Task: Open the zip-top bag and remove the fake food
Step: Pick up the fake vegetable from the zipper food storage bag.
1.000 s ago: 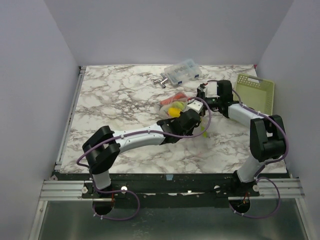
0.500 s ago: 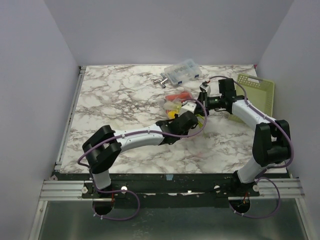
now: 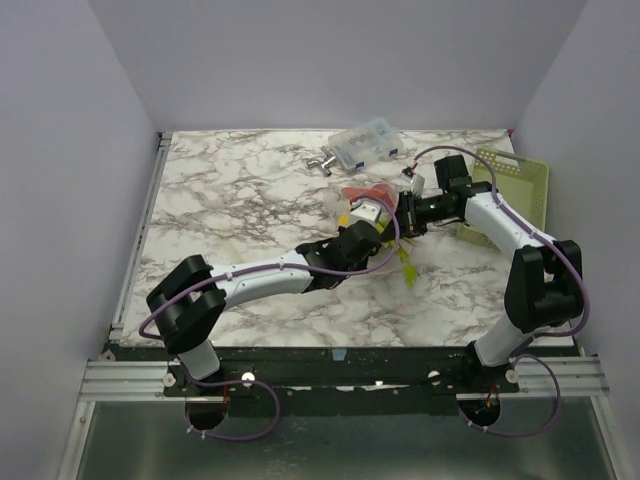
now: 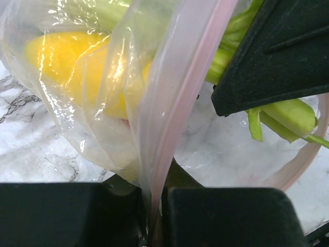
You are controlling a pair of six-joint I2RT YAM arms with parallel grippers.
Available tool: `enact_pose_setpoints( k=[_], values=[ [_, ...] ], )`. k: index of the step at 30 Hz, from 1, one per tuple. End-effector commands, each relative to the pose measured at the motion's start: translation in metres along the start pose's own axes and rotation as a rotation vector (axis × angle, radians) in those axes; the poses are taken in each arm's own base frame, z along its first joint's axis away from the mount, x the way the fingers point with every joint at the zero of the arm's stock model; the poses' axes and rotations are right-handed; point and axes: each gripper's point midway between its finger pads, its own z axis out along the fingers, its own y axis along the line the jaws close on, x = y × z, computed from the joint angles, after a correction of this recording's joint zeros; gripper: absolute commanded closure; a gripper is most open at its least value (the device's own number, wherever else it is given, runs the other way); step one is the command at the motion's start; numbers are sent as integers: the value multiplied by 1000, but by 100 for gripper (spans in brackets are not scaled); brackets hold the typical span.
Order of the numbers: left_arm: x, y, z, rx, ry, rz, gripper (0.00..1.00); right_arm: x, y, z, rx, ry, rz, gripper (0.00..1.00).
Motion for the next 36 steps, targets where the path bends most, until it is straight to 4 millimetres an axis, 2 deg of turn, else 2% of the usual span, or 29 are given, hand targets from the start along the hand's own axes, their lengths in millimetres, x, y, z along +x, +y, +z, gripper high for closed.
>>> enact_pose_setpoints(
  k=[1, 8, 18, 29, 36],
  values=[
    [-15, -13, -11, 76, -51, -19, 100, 16, -28, 3, 90, 49, -22, 92],
    [-13, -20, -11, 105, -48, 6, 100, 11, -46, -3, 208, 18, -87, 88],
    [-4, -57, -8, 207, 1, 44, 100, 12, -77, -12, 373, -15, -176, 85],
    [6, -69, 2, 220, 58, 35, 100, 18, -104, -17, 483, 4, -220, 78],
    [11, -75, 7, 229, 75, 35, 100, 22, -108, -21, 509, 9, -272, 75]
  ],
)
